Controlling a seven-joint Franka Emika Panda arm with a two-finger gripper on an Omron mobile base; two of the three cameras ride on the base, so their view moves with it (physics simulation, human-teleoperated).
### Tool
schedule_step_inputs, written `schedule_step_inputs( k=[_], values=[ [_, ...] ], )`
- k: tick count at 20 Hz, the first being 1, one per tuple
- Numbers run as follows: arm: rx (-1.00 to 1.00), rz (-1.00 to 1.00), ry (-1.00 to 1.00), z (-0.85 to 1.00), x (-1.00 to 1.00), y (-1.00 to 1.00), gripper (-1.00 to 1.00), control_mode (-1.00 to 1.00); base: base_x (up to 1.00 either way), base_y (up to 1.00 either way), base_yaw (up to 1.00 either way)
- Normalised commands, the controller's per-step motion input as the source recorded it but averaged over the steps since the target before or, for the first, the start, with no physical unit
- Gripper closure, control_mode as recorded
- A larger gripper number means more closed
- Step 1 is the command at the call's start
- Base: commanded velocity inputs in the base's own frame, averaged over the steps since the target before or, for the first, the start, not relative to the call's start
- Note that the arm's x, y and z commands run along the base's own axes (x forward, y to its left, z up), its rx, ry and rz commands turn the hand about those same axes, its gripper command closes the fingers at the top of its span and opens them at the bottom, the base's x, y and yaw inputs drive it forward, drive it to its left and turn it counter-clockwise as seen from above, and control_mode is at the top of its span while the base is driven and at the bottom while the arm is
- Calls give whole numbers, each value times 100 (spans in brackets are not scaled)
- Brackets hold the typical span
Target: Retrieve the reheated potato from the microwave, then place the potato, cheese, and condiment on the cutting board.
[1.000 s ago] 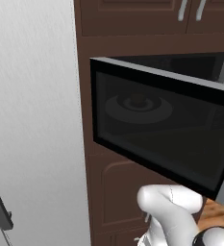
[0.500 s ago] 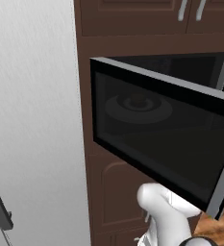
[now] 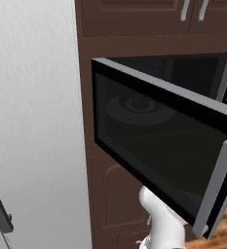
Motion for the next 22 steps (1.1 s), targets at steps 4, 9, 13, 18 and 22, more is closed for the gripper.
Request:
schedule_step_inputs(
  k=[4,9,13,18,22],
  values=[
    [-9,0,-3,7,-32,62,-100,-100,0,0,0],
    [-9,0,-3,7,-33,62,-100,-100,0,0,0],
    [-7,0,-1,12,-16,58,-100,-100,0,0,0],
    [-5,-2,0,24,0,54,-100,-100,0,0,0],
    [-2,-1,0,27,6,41,-100,-100,0,0,0]
  ],
)
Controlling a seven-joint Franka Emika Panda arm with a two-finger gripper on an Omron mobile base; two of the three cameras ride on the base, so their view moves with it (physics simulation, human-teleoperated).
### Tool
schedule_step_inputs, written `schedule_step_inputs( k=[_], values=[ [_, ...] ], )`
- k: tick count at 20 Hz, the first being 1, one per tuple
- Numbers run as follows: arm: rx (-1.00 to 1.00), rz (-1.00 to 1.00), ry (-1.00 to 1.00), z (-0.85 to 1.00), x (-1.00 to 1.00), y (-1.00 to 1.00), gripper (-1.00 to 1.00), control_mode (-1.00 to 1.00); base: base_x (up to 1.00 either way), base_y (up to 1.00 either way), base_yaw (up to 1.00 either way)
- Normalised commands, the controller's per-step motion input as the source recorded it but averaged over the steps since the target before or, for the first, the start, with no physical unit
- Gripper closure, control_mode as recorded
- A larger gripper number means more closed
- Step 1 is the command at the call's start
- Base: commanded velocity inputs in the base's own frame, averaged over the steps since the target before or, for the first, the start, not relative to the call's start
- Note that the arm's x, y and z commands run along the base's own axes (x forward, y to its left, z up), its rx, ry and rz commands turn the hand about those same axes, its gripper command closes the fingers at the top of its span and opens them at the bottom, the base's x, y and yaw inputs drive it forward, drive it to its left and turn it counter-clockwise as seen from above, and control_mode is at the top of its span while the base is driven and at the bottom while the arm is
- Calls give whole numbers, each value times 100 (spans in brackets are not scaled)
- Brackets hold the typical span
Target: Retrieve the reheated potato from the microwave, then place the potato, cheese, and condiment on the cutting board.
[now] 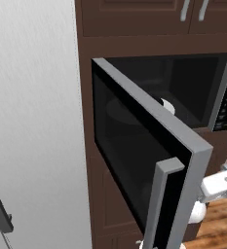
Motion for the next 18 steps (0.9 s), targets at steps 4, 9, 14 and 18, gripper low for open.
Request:
schedule_step_inputs(
  k=[4,9,14,18],
  values=[
    [0,0,0,9,-2,44,-100,-100,0,0,0],
    [0,-2,0,0,-7,50,-100,-100,0,0,0],
    [-1,-5,0,-2,-7,50,-100,-100,0,0,0],
    [-1,-6,0,-8,-4,47,-100,-100,0,0,0]
  ],
)
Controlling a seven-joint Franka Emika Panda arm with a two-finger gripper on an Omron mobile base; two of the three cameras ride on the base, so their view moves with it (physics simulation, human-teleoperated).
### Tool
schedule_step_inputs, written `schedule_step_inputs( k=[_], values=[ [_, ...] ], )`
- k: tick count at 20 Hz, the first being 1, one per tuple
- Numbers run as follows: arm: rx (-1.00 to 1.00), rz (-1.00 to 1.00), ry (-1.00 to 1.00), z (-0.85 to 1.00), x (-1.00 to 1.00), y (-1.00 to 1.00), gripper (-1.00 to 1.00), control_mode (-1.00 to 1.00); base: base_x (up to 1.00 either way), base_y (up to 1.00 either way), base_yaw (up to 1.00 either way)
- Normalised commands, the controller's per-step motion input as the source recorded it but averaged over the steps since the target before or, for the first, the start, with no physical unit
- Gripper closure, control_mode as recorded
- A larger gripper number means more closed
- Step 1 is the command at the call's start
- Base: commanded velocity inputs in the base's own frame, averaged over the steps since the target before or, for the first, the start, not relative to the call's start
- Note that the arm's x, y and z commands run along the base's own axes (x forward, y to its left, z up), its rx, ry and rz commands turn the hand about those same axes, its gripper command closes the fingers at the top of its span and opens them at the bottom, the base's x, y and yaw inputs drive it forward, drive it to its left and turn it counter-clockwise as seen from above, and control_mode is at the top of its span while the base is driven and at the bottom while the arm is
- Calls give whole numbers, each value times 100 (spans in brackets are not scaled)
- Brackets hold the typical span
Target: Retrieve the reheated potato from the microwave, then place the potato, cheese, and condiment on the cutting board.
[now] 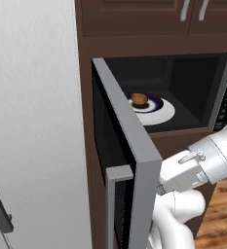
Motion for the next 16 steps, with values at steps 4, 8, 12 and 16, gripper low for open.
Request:
schedule_step_inputs(
  k=[4,8,12,16],
  values=[
    [0,-6,0,-5,0,27,-100,-100,0,0,0],
    [0,-5,0,-1,4,7,-100,-100,0,0,0],
    [0,-1,0,8,4,-23,-100,-100,0,0,0],
    [0,-2,0,6,15,-43,-100,-100,0,0,0]
  ],
)
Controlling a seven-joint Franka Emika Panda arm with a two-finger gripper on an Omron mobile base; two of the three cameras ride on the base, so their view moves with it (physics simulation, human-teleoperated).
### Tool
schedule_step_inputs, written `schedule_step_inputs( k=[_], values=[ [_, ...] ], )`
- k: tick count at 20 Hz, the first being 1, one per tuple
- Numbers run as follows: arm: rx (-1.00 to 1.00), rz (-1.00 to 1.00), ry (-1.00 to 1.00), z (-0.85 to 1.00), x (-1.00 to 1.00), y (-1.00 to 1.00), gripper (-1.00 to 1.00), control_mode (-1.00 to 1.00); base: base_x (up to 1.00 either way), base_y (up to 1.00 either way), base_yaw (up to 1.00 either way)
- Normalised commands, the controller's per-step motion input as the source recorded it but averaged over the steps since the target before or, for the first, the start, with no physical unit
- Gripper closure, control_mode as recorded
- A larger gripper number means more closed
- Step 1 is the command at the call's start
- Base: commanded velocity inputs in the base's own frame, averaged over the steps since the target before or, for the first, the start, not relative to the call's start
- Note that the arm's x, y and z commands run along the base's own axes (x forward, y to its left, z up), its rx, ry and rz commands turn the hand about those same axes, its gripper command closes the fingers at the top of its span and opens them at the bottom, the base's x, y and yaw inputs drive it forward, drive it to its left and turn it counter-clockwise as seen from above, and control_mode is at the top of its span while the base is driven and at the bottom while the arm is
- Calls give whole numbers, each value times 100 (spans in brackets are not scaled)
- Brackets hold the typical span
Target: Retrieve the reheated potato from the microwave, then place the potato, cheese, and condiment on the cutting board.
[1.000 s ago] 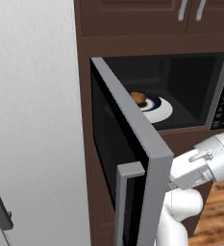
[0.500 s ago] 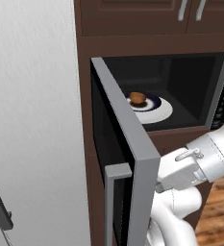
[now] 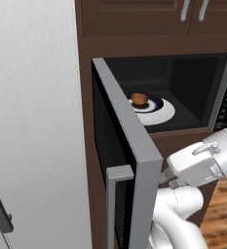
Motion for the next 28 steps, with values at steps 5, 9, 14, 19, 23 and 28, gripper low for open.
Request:
schedule_step_inputs(
  k=[5,9,14,19,23,28],
  values=[
    [0,-1,-1,11,17,-51,-100,-100,0,0,0],
    [0,-3,-3,7,15,-52,-100,-100,0,0,0],
    [0,-5,-4,1,21,-44,-100,-100,0,0,0],
    [-10,-19,-10,0,38,-28,-100,-100,0,0,0],
    [-14,-31,-12,0,47,-16,-100,-100,0,0,0],
    [-9,-26,-9,0,46,-12,-100,-100,0,0,0]
  ],
)
